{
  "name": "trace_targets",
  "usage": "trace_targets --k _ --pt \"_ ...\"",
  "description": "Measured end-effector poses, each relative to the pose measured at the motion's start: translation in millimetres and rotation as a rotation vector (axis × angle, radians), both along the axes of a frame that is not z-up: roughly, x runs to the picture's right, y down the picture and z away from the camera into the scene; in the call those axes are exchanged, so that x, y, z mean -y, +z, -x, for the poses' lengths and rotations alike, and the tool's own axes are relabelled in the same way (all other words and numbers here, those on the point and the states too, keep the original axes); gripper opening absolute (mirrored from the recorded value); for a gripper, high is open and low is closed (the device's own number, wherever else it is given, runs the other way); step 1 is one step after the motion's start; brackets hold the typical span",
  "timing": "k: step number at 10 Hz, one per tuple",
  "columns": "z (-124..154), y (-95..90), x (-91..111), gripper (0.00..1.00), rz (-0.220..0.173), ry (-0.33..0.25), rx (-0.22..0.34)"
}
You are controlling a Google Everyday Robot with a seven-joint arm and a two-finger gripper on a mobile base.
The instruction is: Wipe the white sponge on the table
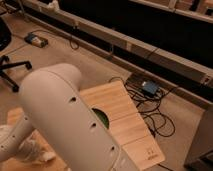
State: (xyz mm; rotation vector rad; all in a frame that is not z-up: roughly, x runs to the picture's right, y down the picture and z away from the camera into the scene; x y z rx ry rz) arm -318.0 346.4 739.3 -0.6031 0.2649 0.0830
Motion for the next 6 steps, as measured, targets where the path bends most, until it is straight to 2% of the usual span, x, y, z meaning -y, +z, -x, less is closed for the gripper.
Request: trace_targets --k 3,4,6 --pt "-1.3 -0.1 0.5 0.24 -0.001 0.001 -0.003" --pt "-4.5 1.8 1.0 0.24 0.0 0.029 -0.008" --pt "-8.8 1.3 1.1 0.24 -0.002 0.025 -0.013"
